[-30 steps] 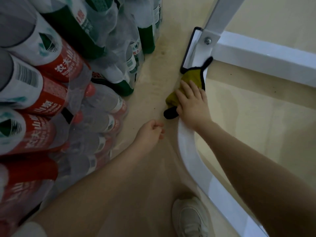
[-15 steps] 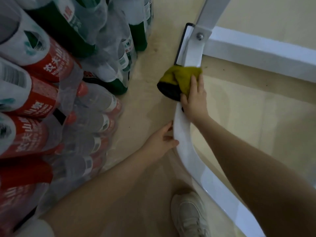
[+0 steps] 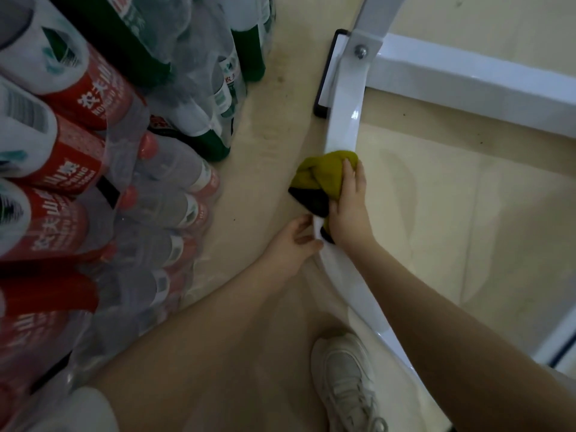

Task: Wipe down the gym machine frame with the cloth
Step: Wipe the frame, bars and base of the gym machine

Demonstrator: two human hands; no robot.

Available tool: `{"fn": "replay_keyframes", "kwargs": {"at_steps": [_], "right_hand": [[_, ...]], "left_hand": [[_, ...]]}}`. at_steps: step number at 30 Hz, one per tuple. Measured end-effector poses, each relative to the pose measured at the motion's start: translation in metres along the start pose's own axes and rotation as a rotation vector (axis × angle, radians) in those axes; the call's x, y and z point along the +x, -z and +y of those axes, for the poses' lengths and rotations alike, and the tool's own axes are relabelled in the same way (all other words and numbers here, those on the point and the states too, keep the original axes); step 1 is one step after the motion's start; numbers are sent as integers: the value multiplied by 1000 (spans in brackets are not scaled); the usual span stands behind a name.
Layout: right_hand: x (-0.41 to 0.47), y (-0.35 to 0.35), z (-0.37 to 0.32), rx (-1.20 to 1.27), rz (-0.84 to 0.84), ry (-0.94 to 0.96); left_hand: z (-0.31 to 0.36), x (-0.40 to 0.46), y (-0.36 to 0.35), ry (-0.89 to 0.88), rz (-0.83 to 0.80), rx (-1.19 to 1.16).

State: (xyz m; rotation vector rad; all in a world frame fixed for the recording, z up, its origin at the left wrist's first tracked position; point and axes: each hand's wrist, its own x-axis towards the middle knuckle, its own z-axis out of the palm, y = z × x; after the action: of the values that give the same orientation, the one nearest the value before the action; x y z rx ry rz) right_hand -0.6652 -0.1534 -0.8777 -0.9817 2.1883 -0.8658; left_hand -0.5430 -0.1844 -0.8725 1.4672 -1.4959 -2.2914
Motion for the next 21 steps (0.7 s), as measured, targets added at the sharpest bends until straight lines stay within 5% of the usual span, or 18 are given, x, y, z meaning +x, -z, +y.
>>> {"fn": "replay_keyframes", "kwargs": {"at_steps": [4, 13, 21], "right_hand": [[-71, 10, 19, -170, -282, 109], [-78, -16, 15, -851, -217, 481], [-160, 19, 64, -795, -118, 285]], "left_hand": [[-6, -6, 10, 128, 30, -132], [11, -19, 21, 14, 141, 4], [0, -32, -6, -90, -51, 183]]}}
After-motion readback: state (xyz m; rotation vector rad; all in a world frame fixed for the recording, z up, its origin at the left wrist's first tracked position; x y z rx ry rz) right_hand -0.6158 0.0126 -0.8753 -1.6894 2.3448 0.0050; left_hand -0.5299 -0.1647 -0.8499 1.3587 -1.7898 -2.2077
